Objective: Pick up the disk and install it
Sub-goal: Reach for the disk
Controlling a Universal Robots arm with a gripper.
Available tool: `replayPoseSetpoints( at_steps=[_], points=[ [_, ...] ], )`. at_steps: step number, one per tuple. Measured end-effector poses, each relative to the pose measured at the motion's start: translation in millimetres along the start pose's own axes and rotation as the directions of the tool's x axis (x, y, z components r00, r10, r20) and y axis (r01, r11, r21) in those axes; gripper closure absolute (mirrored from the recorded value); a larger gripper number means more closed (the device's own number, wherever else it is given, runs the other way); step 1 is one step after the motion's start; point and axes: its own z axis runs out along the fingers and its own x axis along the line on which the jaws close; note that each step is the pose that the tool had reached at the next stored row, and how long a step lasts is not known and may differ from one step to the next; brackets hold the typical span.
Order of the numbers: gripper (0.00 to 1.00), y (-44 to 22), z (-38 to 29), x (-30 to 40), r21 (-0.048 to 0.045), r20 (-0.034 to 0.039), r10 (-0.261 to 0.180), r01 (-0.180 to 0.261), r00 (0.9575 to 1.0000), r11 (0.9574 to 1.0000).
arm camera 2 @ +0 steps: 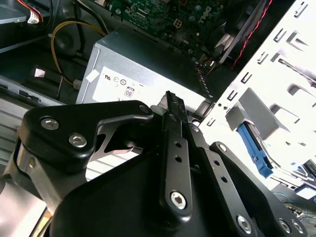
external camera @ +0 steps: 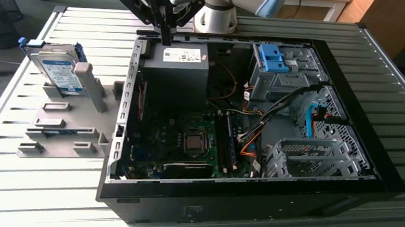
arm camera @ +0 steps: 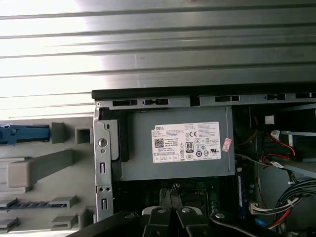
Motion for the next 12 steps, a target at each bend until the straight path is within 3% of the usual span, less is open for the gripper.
replayPoseSetpoints(
  at_steps=[12],
  points=[
    [0.89,-0.3,0.6,2.9,0.0000,-0.0001,0.000,0.000,1.0000,1.0000]
  ],
)
